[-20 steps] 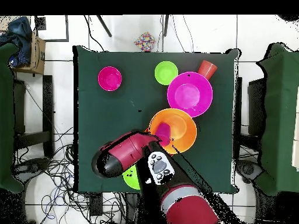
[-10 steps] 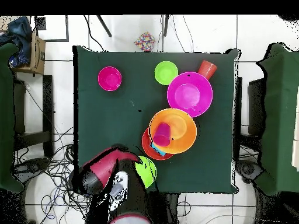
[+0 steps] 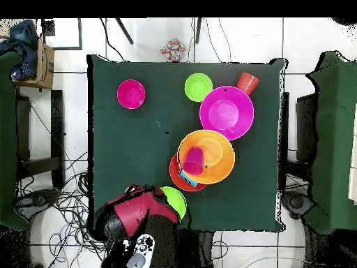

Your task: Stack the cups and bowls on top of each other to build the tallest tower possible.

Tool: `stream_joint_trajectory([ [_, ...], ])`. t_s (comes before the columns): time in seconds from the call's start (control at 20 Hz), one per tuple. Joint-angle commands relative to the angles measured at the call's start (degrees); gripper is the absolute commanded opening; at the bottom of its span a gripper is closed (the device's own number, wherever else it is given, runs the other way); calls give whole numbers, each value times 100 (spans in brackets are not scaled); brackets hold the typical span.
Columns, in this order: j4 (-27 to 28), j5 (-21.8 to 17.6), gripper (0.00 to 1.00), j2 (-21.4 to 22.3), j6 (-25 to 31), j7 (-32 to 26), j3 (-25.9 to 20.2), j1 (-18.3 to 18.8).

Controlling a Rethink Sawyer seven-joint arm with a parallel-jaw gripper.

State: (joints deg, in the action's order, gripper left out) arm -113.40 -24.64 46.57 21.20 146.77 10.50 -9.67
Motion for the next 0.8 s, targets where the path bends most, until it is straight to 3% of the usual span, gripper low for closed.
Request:
stream_joint_trajectory([
  [0.05, 99, -77, 100, -382, -301, 334, -48, 208],
  [0.15, 126, -123, 100, -473, -332, 259, -78, 214],
  [0.4, -44, -207, 100, -306, -339, -308, -657, 577],
  [0.8, 168, -497, 100, -444, 43, -601, -836, 506],
])
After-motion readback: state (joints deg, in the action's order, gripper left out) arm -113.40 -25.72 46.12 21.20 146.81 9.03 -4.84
